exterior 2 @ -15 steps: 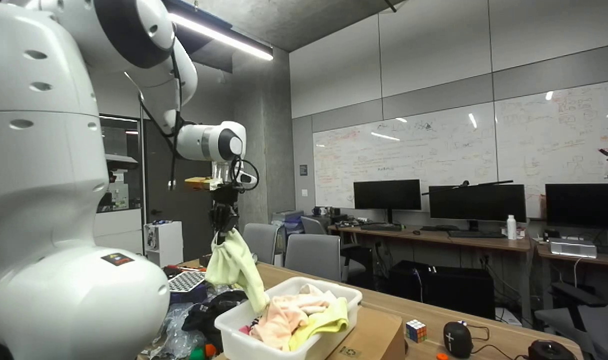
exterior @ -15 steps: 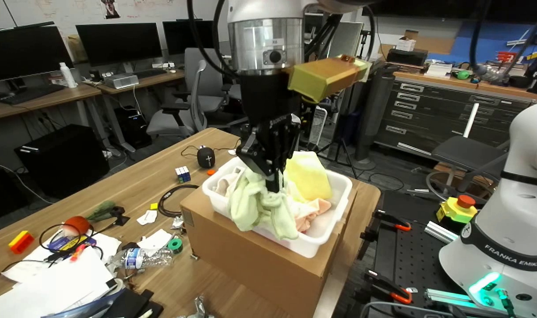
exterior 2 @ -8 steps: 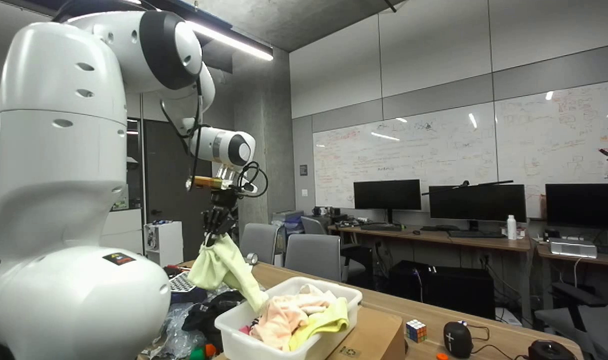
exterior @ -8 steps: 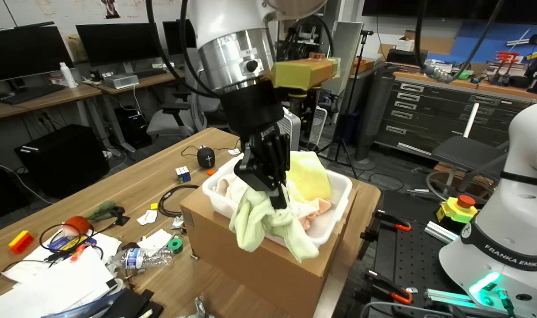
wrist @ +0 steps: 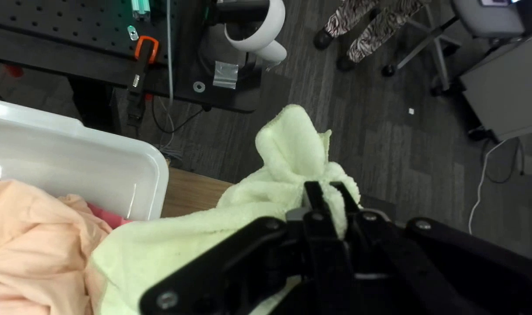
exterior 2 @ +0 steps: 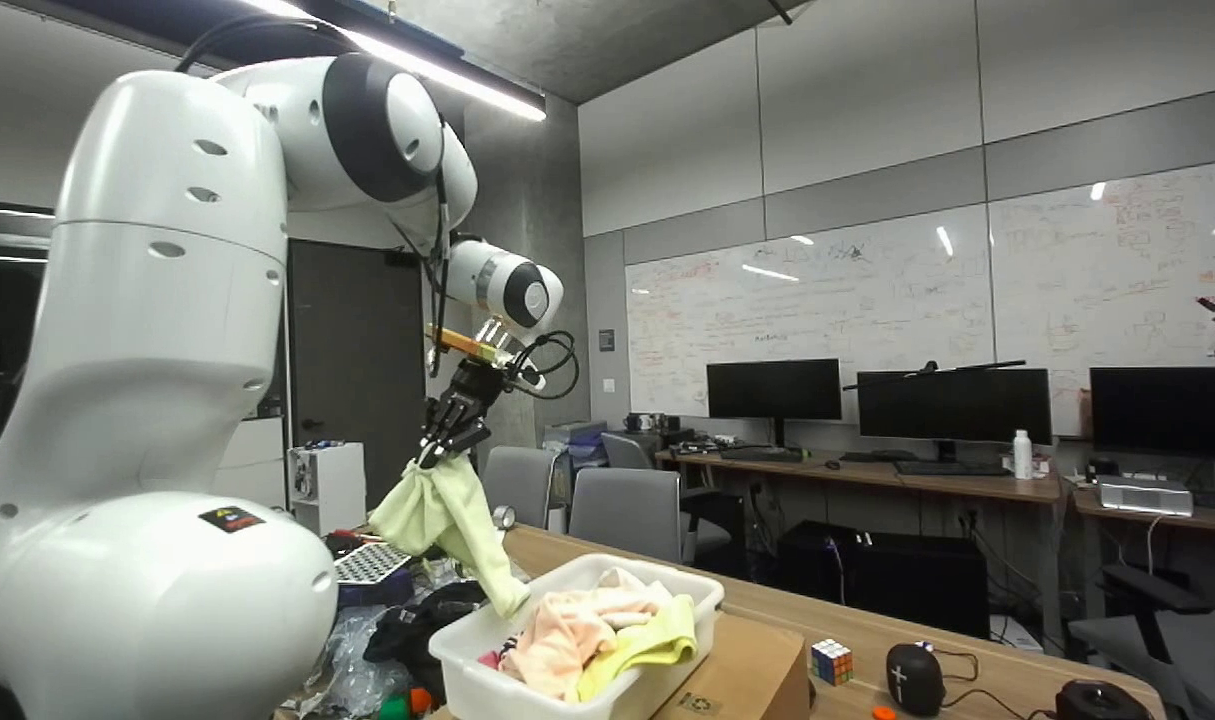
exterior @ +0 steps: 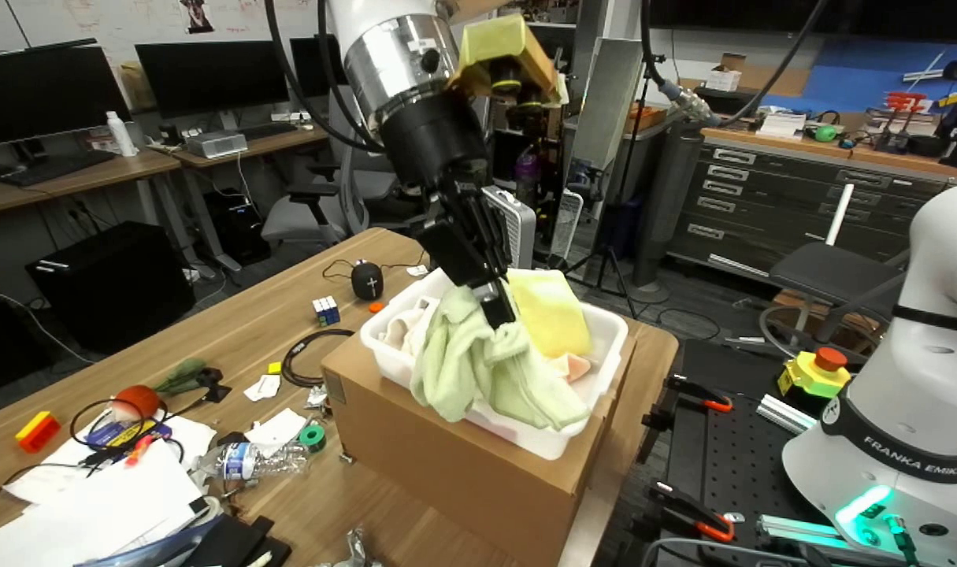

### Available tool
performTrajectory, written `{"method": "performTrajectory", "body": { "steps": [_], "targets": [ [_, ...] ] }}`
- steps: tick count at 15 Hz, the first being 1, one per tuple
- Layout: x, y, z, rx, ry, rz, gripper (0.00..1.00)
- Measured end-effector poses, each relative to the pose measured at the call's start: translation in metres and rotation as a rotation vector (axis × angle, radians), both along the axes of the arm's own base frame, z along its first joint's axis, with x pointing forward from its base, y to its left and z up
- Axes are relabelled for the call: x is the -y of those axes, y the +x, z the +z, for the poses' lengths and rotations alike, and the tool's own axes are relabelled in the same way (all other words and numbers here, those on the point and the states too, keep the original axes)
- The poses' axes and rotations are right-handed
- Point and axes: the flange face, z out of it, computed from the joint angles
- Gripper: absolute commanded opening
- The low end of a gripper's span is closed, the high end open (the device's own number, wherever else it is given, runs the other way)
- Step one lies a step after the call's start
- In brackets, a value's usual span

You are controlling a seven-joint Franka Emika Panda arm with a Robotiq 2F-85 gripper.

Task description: Take the towels and t-shirts out of the box and place them on the table

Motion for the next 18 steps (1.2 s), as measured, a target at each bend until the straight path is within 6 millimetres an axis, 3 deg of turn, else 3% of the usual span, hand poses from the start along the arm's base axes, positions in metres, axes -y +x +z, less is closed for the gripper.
{"method": "performTrajectory", "body": {
  "steps": [4, 7, 11, 17, 18],
  "targets": [
    [0.026, 0.016, 0.011, -0.025, 0.060, -0.029, 0.02],
    [0.025, 0.018, 0.019, -0.004, 0.058, -0.033, 0.02],
    [-0.011, 0.008, 0.026, 0.097, -0.017, -0.002, 0.02],
    [-0.074, -0.030, 0.021, 0.216, -0.158, 0.070, 0.03],
    [-0.079, -0.035, 0.019, 0.223, -0.173, 0.077, 0.34]
  ]
}}
